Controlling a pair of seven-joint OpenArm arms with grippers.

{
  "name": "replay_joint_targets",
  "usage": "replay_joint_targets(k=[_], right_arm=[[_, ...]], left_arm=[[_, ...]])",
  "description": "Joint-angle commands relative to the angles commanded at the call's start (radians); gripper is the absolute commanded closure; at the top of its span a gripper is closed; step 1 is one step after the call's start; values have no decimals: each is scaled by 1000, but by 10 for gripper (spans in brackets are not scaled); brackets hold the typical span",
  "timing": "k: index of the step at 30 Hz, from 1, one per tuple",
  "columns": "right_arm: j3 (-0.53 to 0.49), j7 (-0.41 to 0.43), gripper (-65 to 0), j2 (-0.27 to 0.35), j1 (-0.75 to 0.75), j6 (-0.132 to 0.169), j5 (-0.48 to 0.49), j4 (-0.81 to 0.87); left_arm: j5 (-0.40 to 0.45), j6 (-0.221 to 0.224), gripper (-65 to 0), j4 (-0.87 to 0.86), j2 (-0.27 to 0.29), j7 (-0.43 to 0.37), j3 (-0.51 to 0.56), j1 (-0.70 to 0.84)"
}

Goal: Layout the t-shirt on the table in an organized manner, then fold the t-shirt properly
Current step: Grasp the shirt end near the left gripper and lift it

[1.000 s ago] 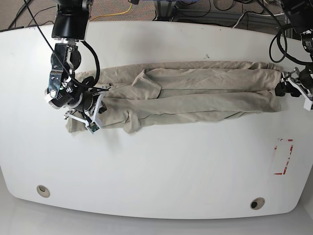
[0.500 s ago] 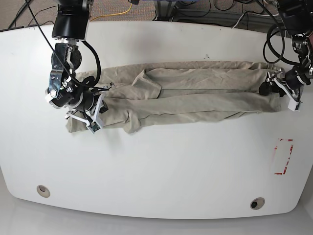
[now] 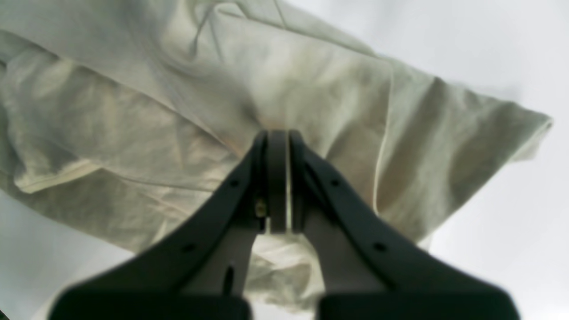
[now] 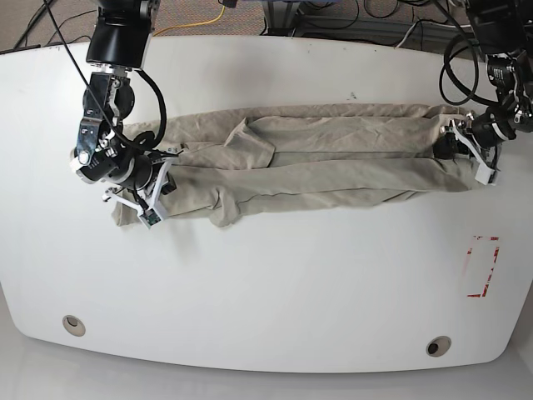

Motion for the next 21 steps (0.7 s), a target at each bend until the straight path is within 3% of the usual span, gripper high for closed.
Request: replay_joint_targets(k=[5,10,19,21], right_arm=[[0,0,-6,0,-2,0,-3,0],[0,6,-6,0,-2,0,-6,0],[-2,124,-6,8,3,0,-8,-129],[-6,187,-6,9,3,0,-8,-183]], left_arm=[[0,0,-33,2,0,-101,-2,15],[0,0,-32,2,-3,-114,-2,15],[0,0,-31,3,-5,-114,-2,14],[-2,0,-31,5,-5,-114,-2,14]])
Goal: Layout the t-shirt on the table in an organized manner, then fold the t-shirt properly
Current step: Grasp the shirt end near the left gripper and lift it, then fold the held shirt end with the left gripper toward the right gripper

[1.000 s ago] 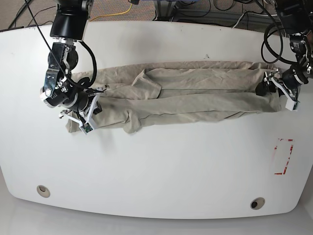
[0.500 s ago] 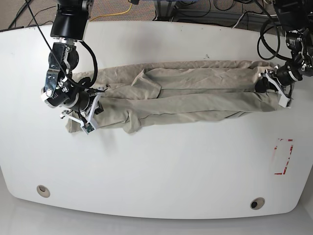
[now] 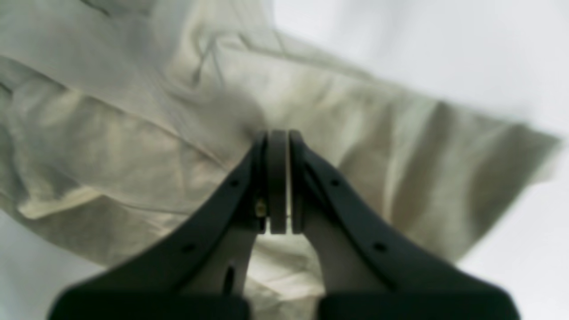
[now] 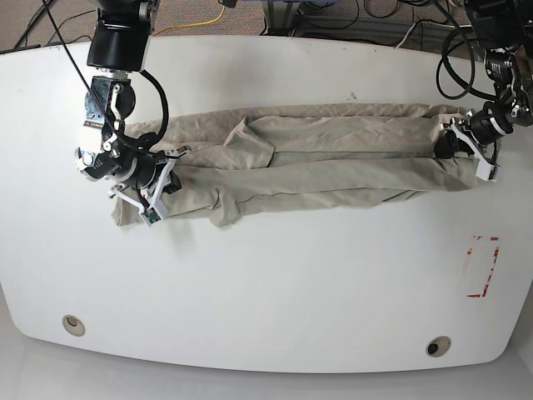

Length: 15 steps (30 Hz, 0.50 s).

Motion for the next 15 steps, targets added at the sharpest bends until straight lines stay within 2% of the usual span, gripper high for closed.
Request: replay_joint_targets(k=[4,9,13,15], right_arm=[[-2,48,-6,2,0,0,0,-109],[-2,100,-6,2,-5,0,0,-158],[-2,107,-6,2,-5,0,0,-195],[-2,109,-6,2,-5,0,0,-204]], left_arm=[[2,0,-31,57,-5,0,0,6],[3,0,-31,135,-25,3,3,23],[3,0,-32,184,-26,5,6,31],[5,0,-32,219,-44,8,11,34]])
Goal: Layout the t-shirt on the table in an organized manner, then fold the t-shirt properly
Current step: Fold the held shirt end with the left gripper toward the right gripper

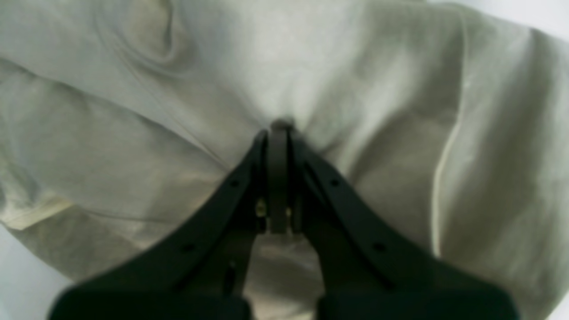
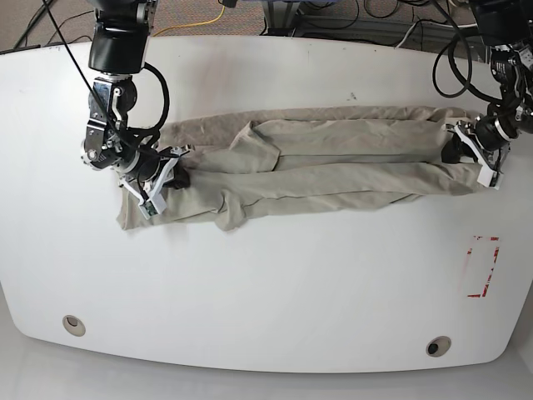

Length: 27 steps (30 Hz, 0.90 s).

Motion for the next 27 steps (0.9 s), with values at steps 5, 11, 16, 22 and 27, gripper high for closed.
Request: replay_joint_targets(k=[5,11,16,22,27], right_arm=[[0,0,-6,0,0,0,0,0],[0,0,-6,0,-2,0,0,0],[0,0,-6,-6,-2,0,0,2],[0,0,-6,-9,-2,0,0,2],[0,0,-6,-9,-2,0,0,5]], left_arm=[[-2,0,-33,135,-14,64,8,28],[-2,0,-33,278,-9,141,28,26],[-3,0,-33,400,18,210,63,17],[-9,0,-35,431,55,242,143,-17],[-9,0,-35,430,87,242,219,-49]])
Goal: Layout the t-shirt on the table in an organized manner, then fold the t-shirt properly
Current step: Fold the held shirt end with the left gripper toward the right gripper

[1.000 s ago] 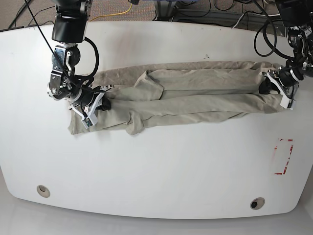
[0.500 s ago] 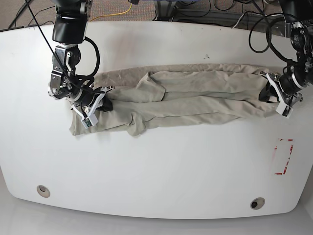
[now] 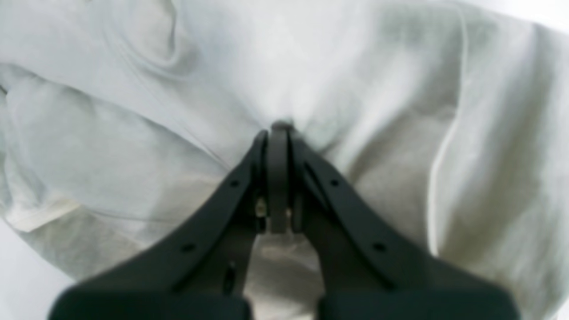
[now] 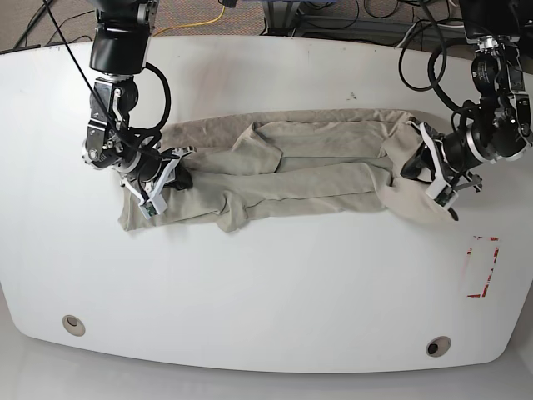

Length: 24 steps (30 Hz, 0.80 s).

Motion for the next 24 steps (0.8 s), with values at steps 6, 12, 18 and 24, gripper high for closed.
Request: replay_joint_targets(k=[6,12,18,24], right_arm=[[0,0,-6,0,0,0,0,0],[0,-3,-6,0,0,0,0,0],[0,-5,-6,0,0,0,0,0],[0,-6,-6,2,0,0,0,2]], left_arm=[[6,0,-36,-3,94,0,11,-17],[8,0,-36,-37,183,0,11,-40],[8,0,-36,-103,264,0,11,-77],[8,0,-36,-147,284,0,12,-95]])
